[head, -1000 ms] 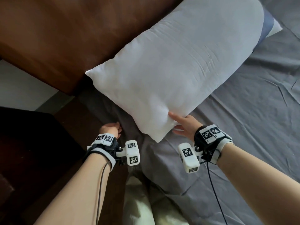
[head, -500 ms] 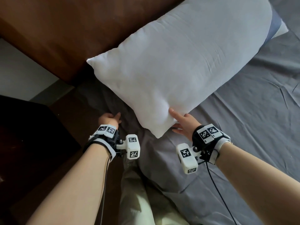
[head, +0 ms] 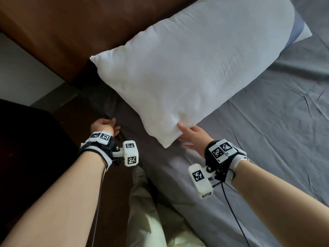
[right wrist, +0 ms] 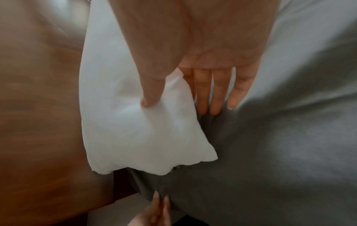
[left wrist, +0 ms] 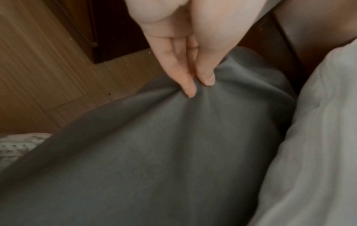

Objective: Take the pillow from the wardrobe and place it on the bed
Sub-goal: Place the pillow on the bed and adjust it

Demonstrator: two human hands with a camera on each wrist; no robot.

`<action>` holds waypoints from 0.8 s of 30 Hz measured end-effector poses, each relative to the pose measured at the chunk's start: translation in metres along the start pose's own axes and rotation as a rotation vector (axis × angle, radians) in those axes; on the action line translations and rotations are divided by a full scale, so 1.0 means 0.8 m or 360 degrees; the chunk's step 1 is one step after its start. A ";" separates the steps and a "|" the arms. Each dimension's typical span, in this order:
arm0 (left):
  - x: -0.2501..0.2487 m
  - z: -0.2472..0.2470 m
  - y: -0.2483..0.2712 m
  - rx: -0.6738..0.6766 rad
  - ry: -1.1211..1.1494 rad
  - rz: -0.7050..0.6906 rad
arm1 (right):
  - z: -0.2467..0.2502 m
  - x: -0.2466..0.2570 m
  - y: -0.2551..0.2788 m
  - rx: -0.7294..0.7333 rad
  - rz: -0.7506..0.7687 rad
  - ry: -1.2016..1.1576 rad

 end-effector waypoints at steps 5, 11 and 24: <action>-0.008 0.007 0.028 -0.0104 0.0087 -0.0012 | 0.015 0.004 -0.011 -0.0224 -0.0010 -0.0041; -0.056 -0.060 0.079 0.0436 0.0288 -0.0029 | 0.019 0.002 -0.023 -0.0277 -0.0096 0.0151; -0.059 -0.033 0.047 0.0162 -0.0154 -0.0325 | 0.012 0.012 -0.017 -0.0298 -0.0010 0.0389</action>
Point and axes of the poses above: each hand's wrist, its own y-axis away from the middle knuckle, its own z-axis out of the back of the hand, x = y × z, the point moved 8 cm from there along -y, towards the middle knuckle, and after that the axes turned 12 degrees about y, right-handed, at the moved point
